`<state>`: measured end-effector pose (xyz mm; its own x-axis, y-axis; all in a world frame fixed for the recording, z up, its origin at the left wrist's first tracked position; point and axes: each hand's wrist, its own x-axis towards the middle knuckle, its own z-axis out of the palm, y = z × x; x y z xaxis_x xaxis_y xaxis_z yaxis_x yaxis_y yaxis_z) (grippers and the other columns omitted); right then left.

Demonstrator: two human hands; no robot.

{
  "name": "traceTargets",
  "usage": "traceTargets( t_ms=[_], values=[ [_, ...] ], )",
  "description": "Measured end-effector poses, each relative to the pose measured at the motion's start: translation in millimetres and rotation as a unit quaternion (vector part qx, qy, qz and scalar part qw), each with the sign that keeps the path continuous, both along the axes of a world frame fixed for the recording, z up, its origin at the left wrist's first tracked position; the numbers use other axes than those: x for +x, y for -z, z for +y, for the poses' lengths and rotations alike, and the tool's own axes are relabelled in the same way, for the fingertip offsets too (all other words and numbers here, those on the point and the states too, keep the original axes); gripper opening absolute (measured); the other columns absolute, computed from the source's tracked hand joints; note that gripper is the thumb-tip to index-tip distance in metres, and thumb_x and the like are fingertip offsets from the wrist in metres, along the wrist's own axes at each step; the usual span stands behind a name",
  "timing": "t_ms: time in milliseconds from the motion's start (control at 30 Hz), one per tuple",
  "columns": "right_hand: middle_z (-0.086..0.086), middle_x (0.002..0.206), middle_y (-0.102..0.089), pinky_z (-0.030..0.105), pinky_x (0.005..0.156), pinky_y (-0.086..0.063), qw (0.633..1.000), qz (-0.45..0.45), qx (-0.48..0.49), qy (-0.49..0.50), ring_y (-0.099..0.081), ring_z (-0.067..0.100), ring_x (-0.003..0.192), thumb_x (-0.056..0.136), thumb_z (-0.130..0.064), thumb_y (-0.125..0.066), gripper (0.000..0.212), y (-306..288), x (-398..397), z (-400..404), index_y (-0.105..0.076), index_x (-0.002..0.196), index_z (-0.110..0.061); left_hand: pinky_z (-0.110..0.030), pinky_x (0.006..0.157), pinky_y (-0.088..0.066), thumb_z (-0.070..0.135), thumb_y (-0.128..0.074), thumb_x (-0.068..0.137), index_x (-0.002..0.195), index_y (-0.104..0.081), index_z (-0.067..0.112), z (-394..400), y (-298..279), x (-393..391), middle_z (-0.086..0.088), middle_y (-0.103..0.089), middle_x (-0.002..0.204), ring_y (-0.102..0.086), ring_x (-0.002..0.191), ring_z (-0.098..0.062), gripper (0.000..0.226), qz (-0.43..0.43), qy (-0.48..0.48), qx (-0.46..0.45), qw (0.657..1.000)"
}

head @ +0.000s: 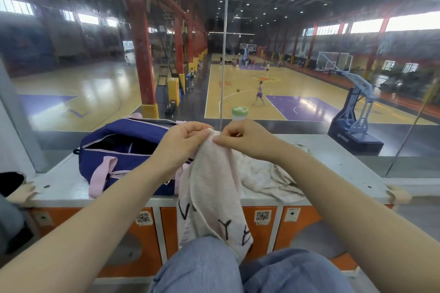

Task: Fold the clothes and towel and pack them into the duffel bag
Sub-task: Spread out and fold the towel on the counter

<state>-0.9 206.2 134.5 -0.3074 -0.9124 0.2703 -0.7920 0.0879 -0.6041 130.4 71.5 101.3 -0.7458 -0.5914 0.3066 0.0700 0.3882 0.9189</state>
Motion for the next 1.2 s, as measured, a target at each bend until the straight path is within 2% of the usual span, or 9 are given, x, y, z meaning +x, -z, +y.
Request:
traceTargets(
  t_ms=[200, 467, 567, 733, 800, 933, 1000, 1100, 1200],
  values=[
    [-0.014, 0.078, -0.064, 0.024, 0.083, -0.049, 0.960, -0.211, 0.131, -0.127, -0.061, 0.003, 0.079, 0.098, -0.028, -0.055, 0.032, 9, -16, 18, -0.069, 0.069, -0.024, -0.020, 0.061, -0.046, 0.021, -0.048, 0.100, 0.100, -0.067, 0.025, -15, -30, 6, 0.012, -0.064, 0.090, -0.056, 0.079, 0.000, 0.019, 0.045, -0.033, -0.037, 0.998],
    [-0.009, 0.076, -0.070, 0.017, 0.070, -0.049, 0.941, -0.181, 0.281, -0.062, -0.065, 0.006, 0.073, 0.093, -0.031, -0.062, 0.021, 5, -38, 37, -0.069, 0.080, -0.016, -0.020, 0.072, -0.038, 0.026, -0.046, 0.099, 0.098, -0.063, 0.028, -66, -81, 28, 0.014, -0.061, 0.096, -0.051, 0.090, -0.002, 0.017, 0.086, -0.152, -0.103, 0.979],
    [-0.004, 0.077, -0.069, 0.025, 0.071, -0.051, 0.946, -0.100, 0.307, -0.024, -0.063, 0.009, 0.070, 0.093, -0.032, -0.062, 0.022, -10, -44, 38, -0.070, 0.082, -0.014, -0.017, 0.074, -0.035, 0.026, -0.046, 0.099, 0.106, -0.062, 0.023, -76, -84, 30, 0.009, -0.059, 0.103, -0.051, 0.095, -0.006, 0.018, 0.046, -0.168, -0.157, 0.972],
    [0.000, 0.068, -0.044, 0.029, 0.059, -0.030, 0.923, 0.229, 0.304, 0.060, -0.039, 0.017, 0.064, 0.086, -0.005, -0.046, 0.021, -56, -46, 33, -0.048, 0.067, -0.014, -0.023, 0.081, -0.034, 0.026, -0.045, 0.099, 0.106, -0.060, 0.023, -87, -80, 32, 0.005, -0.060, 0.108, -0.052, 0.100, -0.012, 0.016, 0.040, -0.215, -0.175, 0.960],
    [0.001, 0.079, -0.053, 0.027, 0.061, -0.036, 0.912, 0.307, 0.257, 0.091, -0.048, 0.019, 0.072, 0.086, -0.005, -0.047, 0.015, -78, -43, 31, -0.058, 0.083, -0.014, -0.024, 0.080, -0.034, 0.026, -0.045, 0.099, 0.106, -0.059, 0.024, -88, -85, 35, 0.007, -0.059, 0.106, -0.051, 0.098, -0.011, 0.016, 0.053, -0.238, -0.172, 0.954],
    [0.003, 0.114, -0.058, 0.031, 0.078, -0.048, 0.918, 0.341, 0.118, 0.165, -0.056, 0.022, 0.097, 0.087, -0.012, -0.057, 0.045, -116, -48, 30, -0.050, 0.132, -0.016, -0.026, 0.079, -0.036, 0.025, -0.043, 0.098, 0.108, -0.058, 0.019, -90, -98, 37, 0.008, -0.056, 0.103, -0.050, 0.097, -0.012, 0.019, 0.097, -0.267, -0.171, 0.944],
    [0.011, 0.118, -0.059, 0.036, 0.083, -0.049, 0.891, 0.395, 0.122, 0.187, -0.057, 0.029, 0.102, 0.090, -0.016, -0.055, 0.035, -130, -51, 30, -0.059, 0.124, -0.008, -0.023, 0.074, -0.038, 0.024, -0.042, 0.097, 0.110, -0.057, 0.019, -87, -105, 36, 0.010, -0.055, 0.100, -0.049, 0.095, -0.011, 0.020, 0.117, -0.276, -0.162, 0.940],
    [0.016, 0.096, -0.070, 0.040, 0.079, -0.055, 0.860, 0.438, 0.140, 0.220, -0.064, 0.032, 0.089, 0.090, -0.013, -0.050, 0.025, -142, -47, 38, -0.072, 0.097, -0.002, -0.023, 0.077, -0.040, 0.025, -0.042, 0.096, 0.105, -0.055, 0.024, -80, -113, 32, 0.016, -0.053, 0.091, -0.049, 0.095, -0.011, 0.016, 0.131, -0.279, -0.148, 0.940],
    [0.015, 0.094, -0.071, 0.040, 0.079, -0.055, 0.846, 0.462, 0.112, 0.243, -0.064, 0.033, 0.088, 0.086, -0.009, -0.052, 0.023, -153, -45, 48, -0.074, 0.092, -0.004, -0.026, 0.081, -0.039, 0.025, -0.042, 0.097, 0.110, -0.057, 0.021, -74, -120, 26, 0.010, -0.056, 0.100, -0.050, 0.096, -0.010, 0.021, 0.139, -0.277, -0.141, 0.940]
  ],
)
